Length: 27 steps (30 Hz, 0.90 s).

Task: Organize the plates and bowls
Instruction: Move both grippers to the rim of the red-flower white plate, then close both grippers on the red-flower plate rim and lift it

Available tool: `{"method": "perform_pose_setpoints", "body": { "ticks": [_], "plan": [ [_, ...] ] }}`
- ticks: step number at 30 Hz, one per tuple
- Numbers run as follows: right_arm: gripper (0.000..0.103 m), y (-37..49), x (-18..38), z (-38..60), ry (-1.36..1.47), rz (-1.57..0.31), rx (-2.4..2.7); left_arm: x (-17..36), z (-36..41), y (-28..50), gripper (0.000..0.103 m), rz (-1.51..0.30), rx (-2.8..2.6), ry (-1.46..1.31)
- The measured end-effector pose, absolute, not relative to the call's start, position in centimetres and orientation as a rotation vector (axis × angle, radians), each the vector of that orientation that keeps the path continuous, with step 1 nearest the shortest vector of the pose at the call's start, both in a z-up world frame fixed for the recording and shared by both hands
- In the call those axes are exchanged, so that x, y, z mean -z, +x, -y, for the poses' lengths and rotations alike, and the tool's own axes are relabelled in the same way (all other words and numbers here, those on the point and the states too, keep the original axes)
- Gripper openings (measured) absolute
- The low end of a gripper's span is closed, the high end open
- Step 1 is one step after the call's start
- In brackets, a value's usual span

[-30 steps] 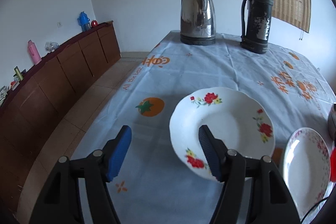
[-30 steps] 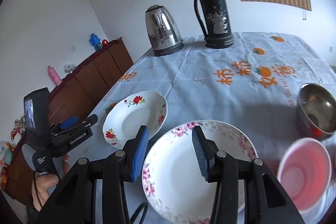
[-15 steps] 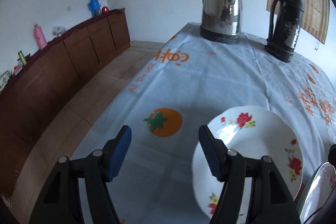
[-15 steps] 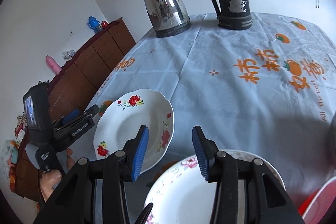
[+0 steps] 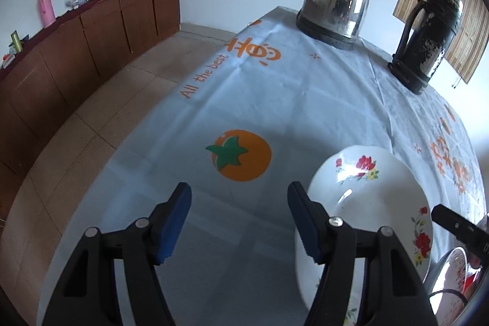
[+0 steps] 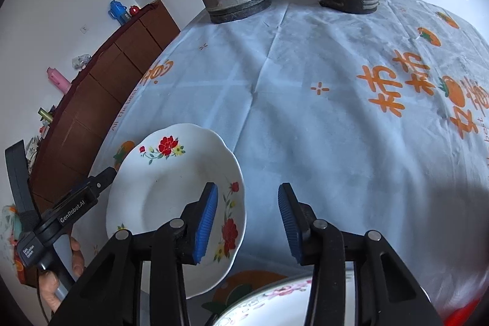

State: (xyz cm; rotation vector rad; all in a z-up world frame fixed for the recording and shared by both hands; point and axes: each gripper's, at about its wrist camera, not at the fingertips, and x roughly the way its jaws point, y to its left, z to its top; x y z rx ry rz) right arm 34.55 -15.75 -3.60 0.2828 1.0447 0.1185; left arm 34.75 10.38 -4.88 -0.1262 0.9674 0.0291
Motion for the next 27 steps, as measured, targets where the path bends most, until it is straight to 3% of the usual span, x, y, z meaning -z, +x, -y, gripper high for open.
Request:
{"method": "perform_pose_setpoints", "body": {
  "ticks": [6, 11, 15, 27],
  "plan": [
    [0.024, 35.4, 5.2, 15.3, 0.323, -1.104, -0.167, 5.5, -11.4, 35.1, 0.062, -1.007, -0.005, -0.195],
    [0.02, 35.5, 6.3, 14.8, 0.352, -1.125, -0.196, 6.0, -11.9, 35.3, 0.048, -1.045, 0.067, -0.282],
    [0.02, 35.6, 6.6, 14.9, 0.345, -1.128, -0.213, 6.0, -12.1, 35.1, 0.025, -1.078, 0.172, -0.341],
    [0.02, 35.7, 6.7, 15.0, 0.35, -1.129, -0.23, 6.7, -13.3, 35.4, 0.025, -1.144, 0.234, -0.461]
  ]
}}
